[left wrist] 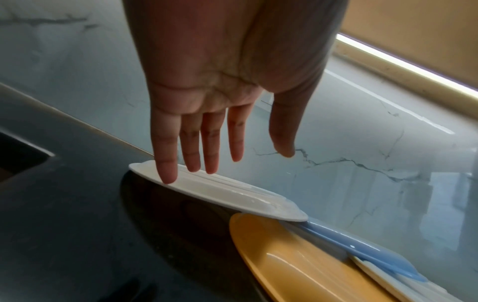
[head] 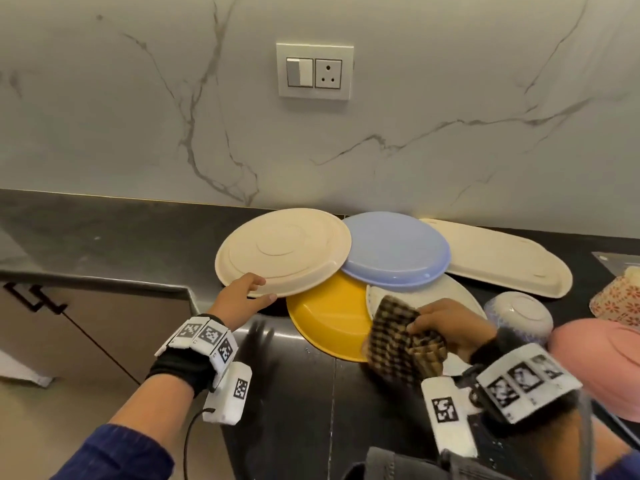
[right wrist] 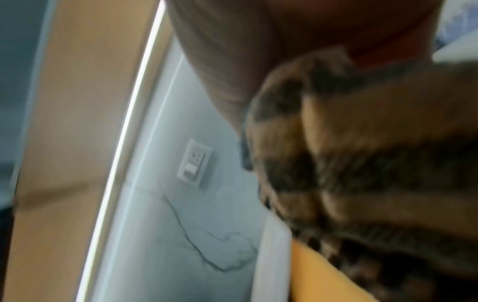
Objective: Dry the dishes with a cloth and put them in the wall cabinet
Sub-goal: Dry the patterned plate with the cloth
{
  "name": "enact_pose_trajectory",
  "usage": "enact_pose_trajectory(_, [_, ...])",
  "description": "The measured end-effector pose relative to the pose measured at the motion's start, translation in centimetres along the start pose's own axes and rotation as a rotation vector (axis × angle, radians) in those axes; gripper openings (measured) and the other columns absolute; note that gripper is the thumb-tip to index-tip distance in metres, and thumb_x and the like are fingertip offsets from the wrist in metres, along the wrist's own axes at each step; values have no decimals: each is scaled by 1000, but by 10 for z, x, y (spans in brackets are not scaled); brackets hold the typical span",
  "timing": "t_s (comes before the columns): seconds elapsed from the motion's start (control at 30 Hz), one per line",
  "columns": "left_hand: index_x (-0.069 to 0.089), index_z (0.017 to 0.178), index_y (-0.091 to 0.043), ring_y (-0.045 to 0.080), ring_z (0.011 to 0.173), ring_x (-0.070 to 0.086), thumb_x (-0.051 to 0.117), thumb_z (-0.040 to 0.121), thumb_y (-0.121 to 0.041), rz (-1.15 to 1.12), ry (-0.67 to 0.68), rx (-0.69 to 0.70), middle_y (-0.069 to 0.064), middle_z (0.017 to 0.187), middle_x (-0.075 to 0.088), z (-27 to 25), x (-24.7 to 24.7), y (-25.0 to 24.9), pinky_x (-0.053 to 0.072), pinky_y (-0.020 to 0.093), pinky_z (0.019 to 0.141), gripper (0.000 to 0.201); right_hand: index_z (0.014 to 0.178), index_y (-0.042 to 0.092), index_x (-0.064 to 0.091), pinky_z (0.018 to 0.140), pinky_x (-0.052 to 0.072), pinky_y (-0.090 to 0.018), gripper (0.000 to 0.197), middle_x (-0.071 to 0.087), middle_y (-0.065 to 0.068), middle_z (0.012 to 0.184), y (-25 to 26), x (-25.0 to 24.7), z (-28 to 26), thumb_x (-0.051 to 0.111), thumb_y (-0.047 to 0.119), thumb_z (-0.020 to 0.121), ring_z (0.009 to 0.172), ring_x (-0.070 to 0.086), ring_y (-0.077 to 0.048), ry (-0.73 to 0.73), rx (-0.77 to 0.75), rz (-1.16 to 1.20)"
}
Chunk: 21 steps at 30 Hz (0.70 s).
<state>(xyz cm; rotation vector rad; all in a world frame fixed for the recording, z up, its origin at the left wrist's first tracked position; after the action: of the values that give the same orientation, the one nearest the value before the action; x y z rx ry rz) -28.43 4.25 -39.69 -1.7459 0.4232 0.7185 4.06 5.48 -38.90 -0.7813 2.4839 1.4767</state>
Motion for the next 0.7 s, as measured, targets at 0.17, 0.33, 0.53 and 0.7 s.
enact_pose_trajectory(0.17, [53,120,-8,26,113,53,63,87,-25,-104,-58,-78,15,122,57,20,-24,25,42,37,97,38,90,-3,61,61,53,-34,20,67,-15,67,46,6,24,53,16,91,54,64,-24,122,123,479])
enact_pose_trajectory(0.33, [47,127,-2,31,120,48,61,89,-25,-113,-106,-178,18,132,49,50,-44,54,39,39,101,47,67,-2,61,66,42,-37,46,60,-14,66,99,21,80,45,30,95,62,56,-27,125,80,641])
enact_pose_trajectory(0.53, [48,126,7,36,119,48,61,88,-27,-204,-92,-296,21,130,50,80,-46,85,38,38,95,52,69,12,44,60,37,-28,30,47,-5,62,108,29,159,44,25,96,59,40,-17,-16,69,596])
enact_pose_trajectory(0.7, [42,129,4,29,114,45,57,91,-16,-472,-85,-399,20,132,45,91,-36,103,42,39,92,45,70,10,49,65,43,-34,29,59,-6,54,119,23,186,47,21,96,63,48,-21,-116,49,406])
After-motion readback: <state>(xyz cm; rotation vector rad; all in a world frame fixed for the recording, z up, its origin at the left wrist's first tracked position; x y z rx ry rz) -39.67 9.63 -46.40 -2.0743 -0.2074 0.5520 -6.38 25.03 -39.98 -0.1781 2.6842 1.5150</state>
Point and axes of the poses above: each hand's wrist, its own z-axis towards the middle knuckle, its own x-axis out of the palm, y = z × x, the point moved 10 cm from there along z, towards the middle knuckle
